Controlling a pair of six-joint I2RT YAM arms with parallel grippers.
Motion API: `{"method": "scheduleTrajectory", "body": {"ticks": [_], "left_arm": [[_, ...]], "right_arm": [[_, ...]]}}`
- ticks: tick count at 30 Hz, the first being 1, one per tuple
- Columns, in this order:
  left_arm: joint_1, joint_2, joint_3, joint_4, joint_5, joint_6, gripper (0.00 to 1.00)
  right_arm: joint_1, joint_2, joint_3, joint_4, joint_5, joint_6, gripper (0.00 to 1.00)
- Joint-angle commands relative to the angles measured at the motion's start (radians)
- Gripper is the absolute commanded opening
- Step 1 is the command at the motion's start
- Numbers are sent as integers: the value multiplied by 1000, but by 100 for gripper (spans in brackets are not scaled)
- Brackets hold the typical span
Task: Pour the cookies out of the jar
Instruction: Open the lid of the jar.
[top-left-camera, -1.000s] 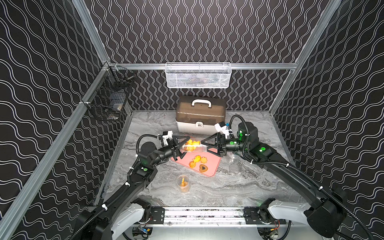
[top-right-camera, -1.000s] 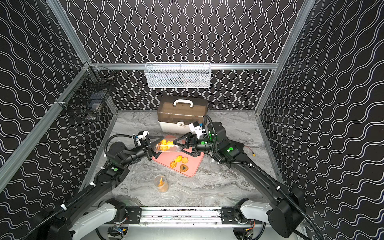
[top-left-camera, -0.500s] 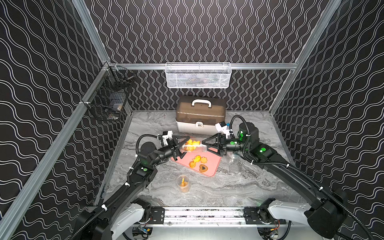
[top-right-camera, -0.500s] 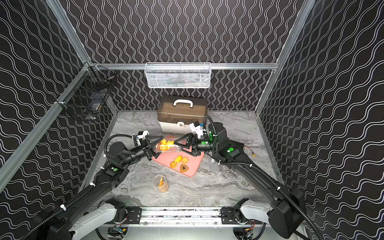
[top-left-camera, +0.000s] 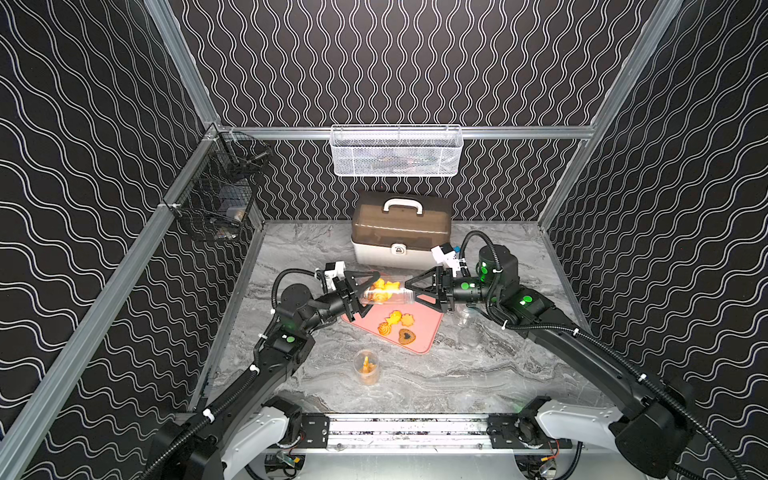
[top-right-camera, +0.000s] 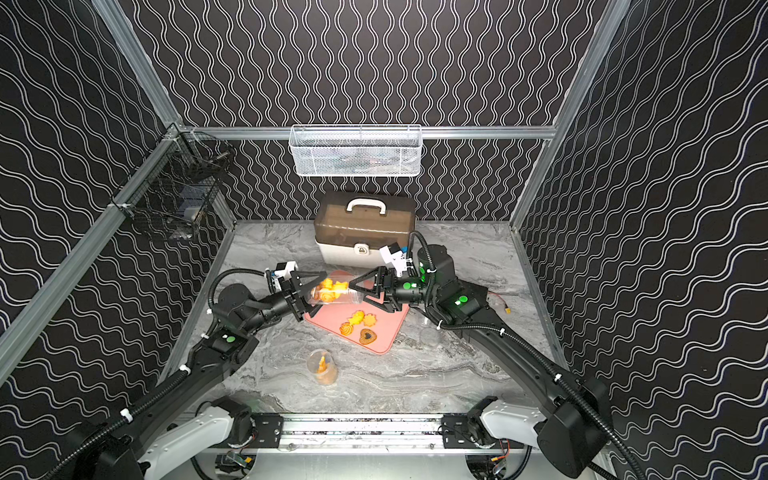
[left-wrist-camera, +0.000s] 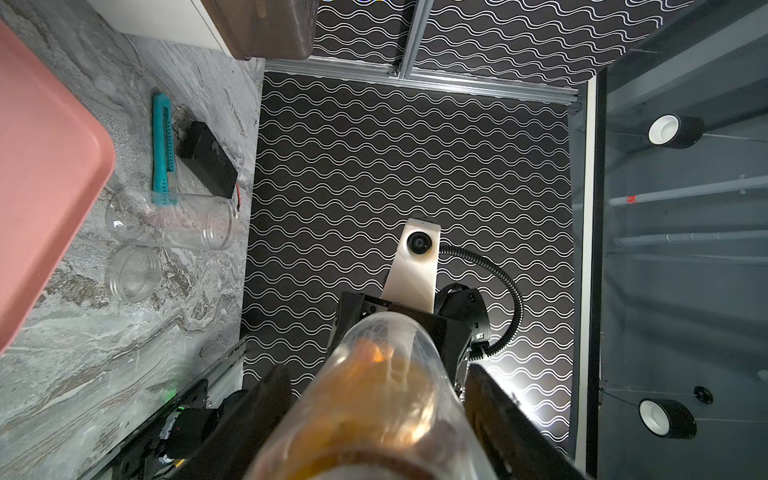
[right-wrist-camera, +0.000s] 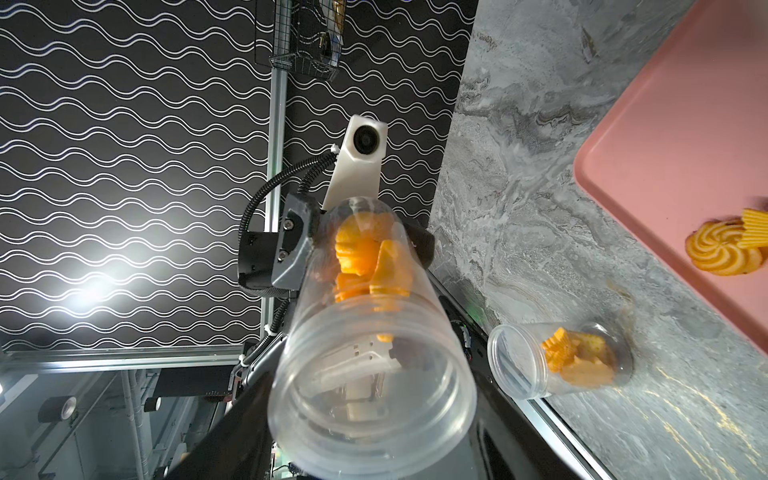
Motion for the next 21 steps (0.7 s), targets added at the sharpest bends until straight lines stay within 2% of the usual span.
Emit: {"method": "scheduleTrajectory", "body": {"ticks": [1,11,13,16,21], "left_arm": [[-1,-6,0,68,16,-27,67],[-1,-6,3,71,13,-29,64],[-1,-6,3,70,15,-28,64],[-1,-6,2,67,16,-26,64],[-1,0,1,75,16,-28,64]], "right_arm": [[-4,-15,2,-13,10,-36,73],[-21,-20,-21,6,-3,-31,73],[-22,-8,-20,22,-13,-15,84],[-21,16,-2,16,-26,-18,88],[-21,40,25,16,-39,-18,85]]}}
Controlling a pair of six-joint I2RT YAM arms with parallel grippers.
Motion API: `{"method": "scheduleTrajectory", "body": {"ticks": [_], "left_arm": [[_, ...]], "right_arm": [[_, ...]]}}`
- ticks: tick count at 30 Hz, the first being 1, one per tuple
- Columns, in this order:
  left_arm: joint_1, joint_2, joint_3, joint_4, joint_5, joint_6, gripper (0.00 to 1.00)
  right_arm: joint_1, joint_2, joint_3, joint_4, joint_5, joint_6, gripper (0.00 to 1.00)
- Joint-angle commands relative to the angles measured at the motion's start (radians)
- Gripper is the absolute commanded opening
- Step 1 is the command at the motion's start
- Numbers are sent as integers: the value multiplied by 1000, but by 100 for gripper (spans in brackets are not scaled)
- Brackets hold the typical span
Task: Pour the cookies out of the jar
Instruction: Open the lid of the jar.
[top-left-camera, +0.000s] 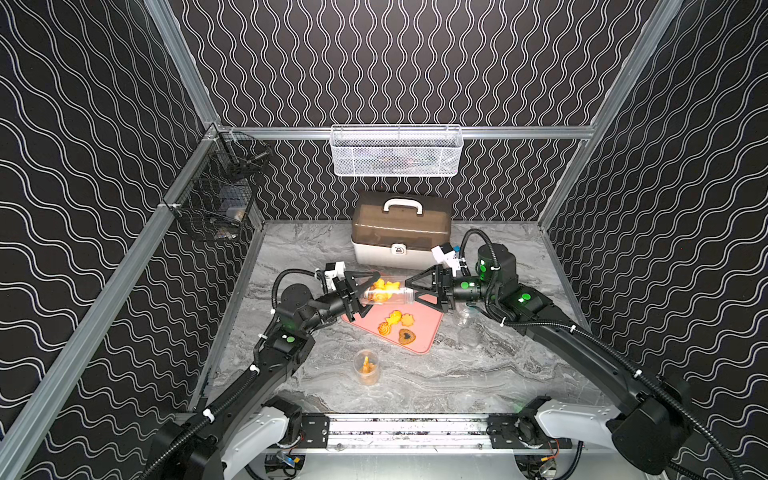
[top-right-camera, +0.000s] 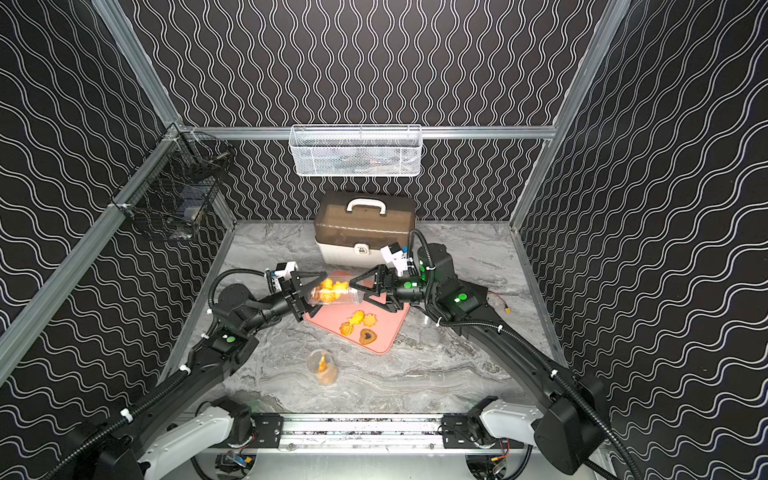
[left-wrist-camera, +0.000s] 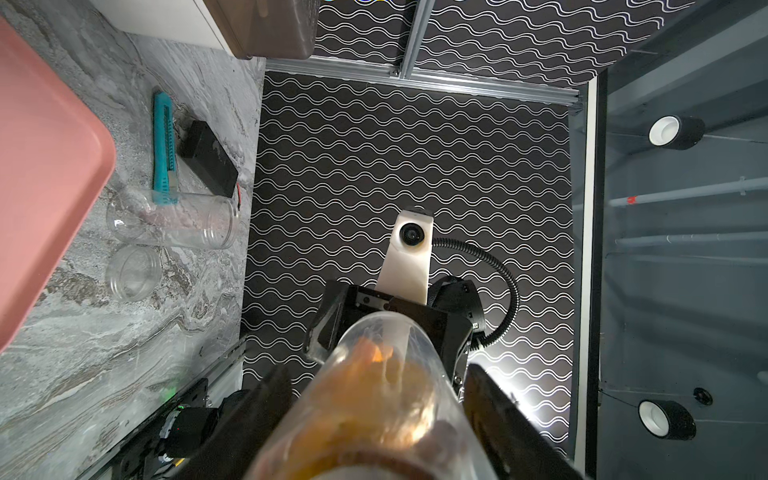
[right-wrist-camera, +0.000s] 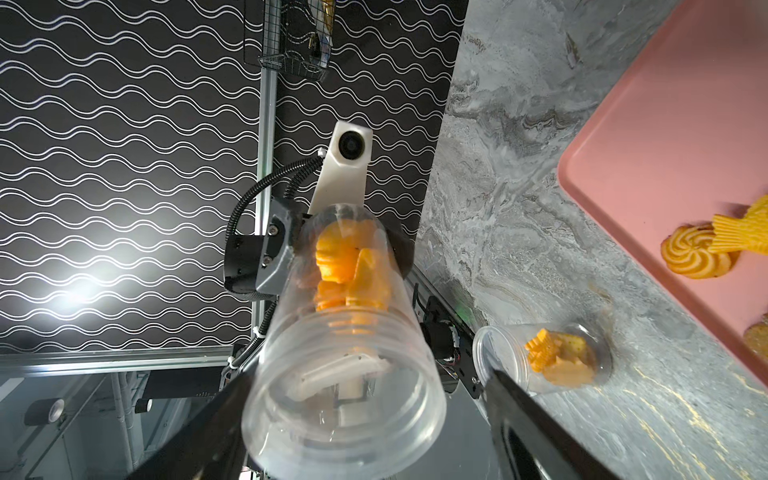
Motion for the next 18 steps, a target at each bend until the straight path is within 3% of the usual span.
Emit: {"method": "scheduleTrajectory", "body": {"ticks": [1,11,18], "left_arm": [[-1,0,1,77,15,-27,64],[-1,-7,1,68,14,-25,64],[-1,-11,1,63,14,-25,64]], "right_arm": [[-1,8,17,28,-13,13,83],[0,0,-4,72,-21,36,66],[-1,-23,-22,64,-10,24,64]]}}
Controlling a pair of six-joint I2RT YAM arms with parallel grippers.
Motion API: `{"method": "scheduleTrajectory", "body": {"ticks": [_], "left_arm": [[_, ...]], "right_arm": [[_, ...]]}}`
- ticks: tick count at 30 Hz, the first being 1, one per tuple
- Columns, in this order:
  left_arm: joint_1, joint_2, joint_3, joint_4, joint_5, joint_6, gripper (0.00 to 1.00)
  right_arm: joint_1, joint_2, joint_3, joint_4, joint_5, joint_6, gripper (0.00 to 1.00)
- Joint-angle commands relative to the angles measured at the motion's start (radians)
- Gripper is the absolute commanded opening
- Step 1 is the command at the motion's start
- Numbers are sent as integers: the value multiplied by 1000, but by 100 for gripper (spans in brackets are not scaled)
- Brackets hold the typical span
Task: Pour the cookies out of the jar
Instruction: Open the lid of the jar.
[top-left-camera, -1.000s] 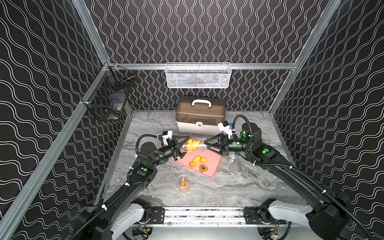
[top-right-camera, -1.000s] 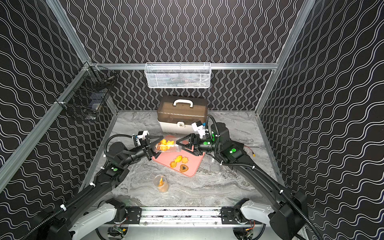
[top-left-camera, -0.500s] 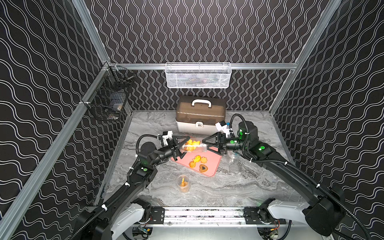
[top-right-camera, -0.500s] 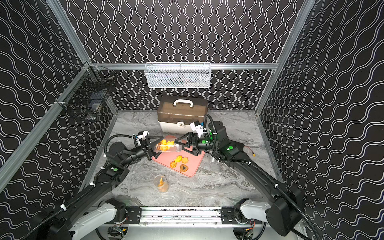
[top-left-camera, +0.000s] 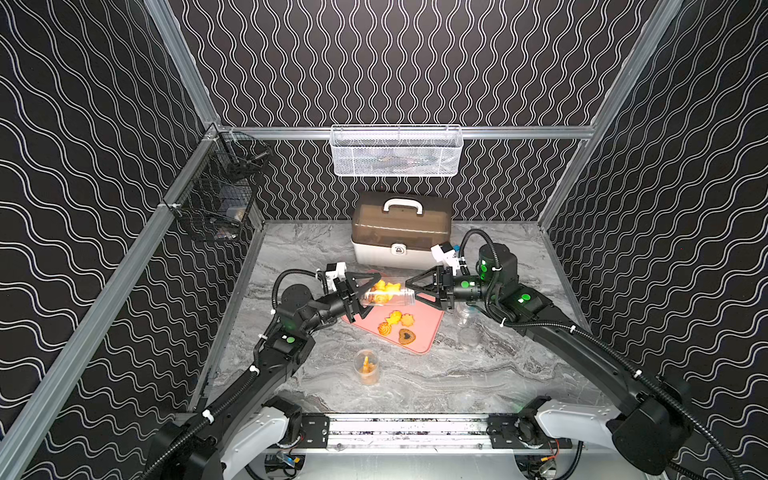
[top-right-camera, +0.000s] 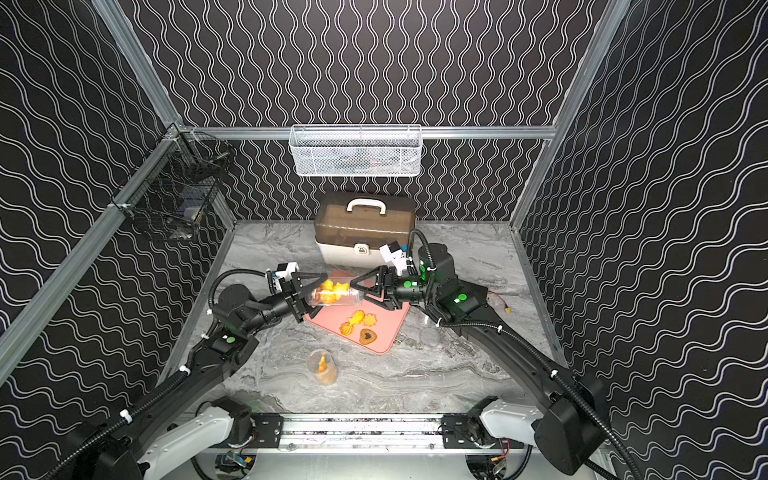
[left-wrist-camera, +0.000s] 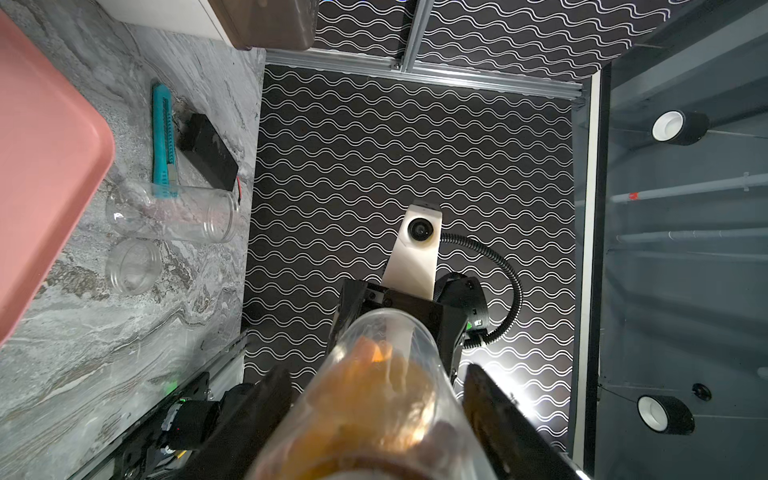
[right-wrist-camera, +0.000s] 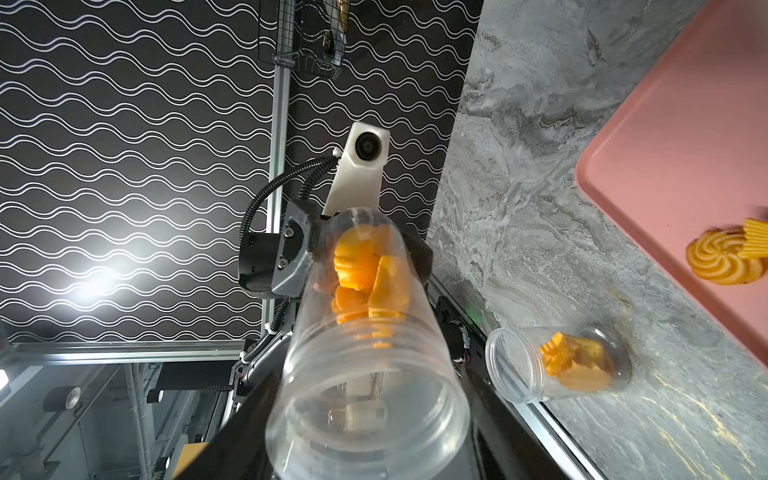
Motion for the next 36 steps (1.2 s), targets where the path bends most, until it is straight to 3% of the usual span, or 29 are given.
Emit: {"method": "scheduleTrajectory", "body": {"ticks": [1,20,36], "left_arm": [[0,-4,3,65,2,-25,64],[2,8,-5,80,11,-33,64],[51,-29,-55,90,47,-53,64]], "right_arm": [[-2,-10,-6,21,4,-5,64],[-50,-49,-25,-33,2,-42,66],[-125,-174,-46,-381,54,-228,70]]}}
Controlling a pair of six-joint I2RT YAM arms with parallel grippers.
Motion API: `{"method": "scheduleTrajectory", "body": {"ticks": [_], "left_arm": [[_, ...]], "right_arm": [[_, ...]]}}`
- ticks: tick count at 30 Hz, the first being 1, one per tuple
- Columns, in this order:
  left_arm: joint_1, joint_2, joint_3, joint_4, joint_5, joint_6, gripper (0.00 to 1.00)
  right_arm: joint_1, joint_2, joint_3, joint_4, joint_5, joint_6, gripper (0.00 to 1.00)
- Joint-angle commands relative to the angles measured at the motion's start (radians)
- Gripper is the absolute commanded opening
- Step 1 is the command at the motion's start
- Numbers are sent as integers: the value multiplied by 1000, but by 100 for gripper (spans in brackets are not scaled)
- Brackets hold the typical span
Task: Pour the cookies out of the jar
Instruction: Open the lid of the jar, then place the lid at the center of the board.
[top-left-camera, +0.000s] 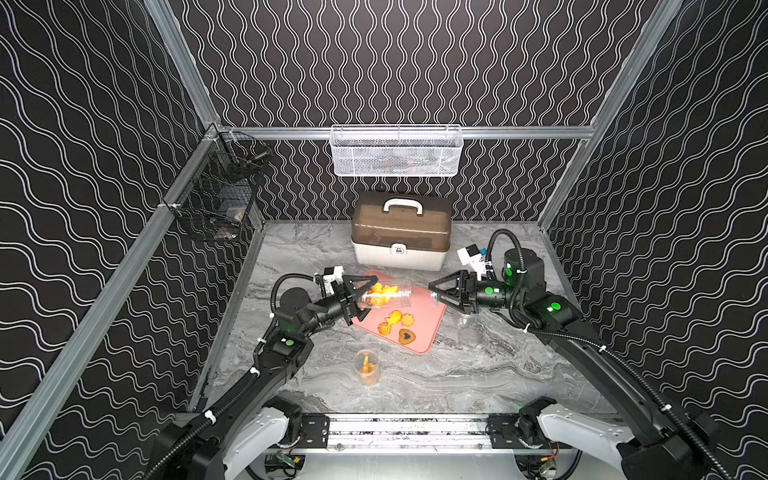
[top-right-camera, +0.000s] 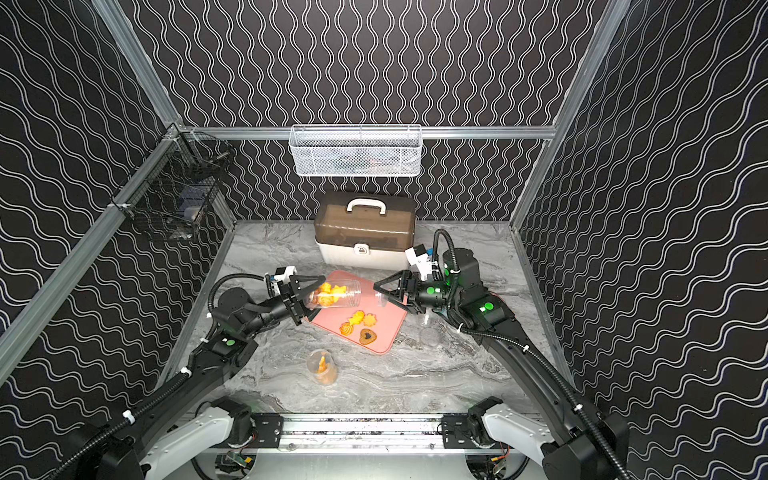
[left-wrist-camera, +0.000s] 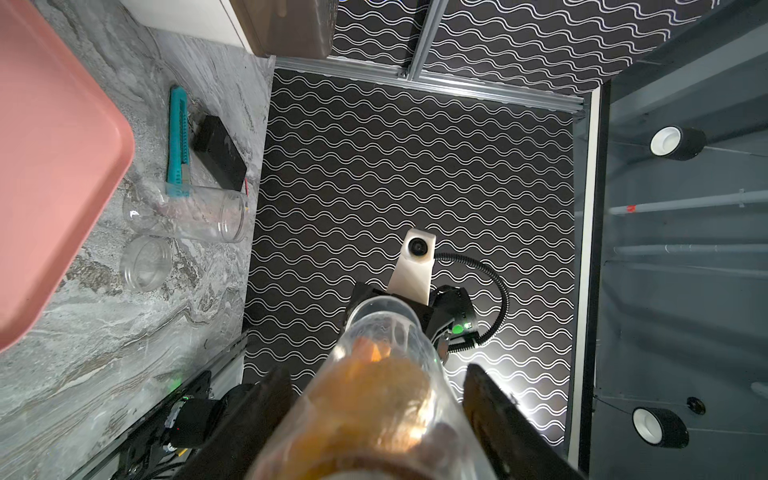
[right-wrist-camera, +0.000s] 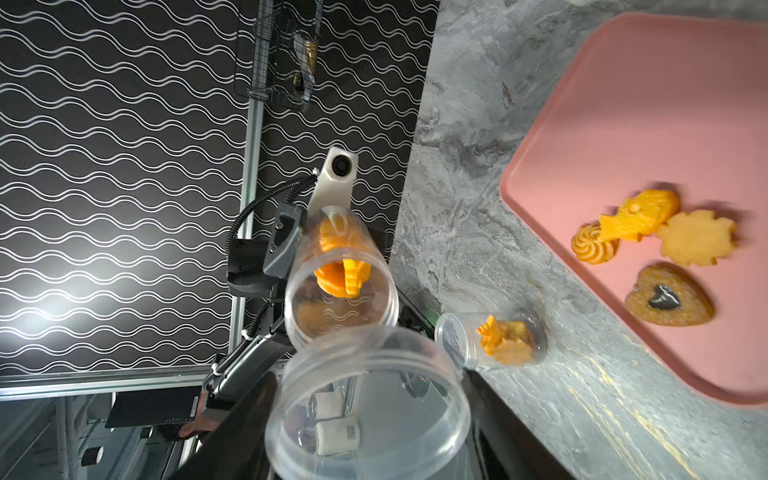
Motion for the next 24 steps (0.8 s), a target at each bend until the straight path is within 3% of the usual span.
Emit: {"method": "scheduleTrajectory", "body": {"ticks": [1,13,24], "left_arm": [[17,-17,-9,59,39,-25,64],[30,-72,-69,-11,63,13,64],[30,-83,-64,-60,84,38,65]], "right_arm": [[-1,-23,-15,-144,39,-82,70],[-2,-104,-72,-490,184,-244,70],[36,-109,-183,-562,327,-237,68]]}}
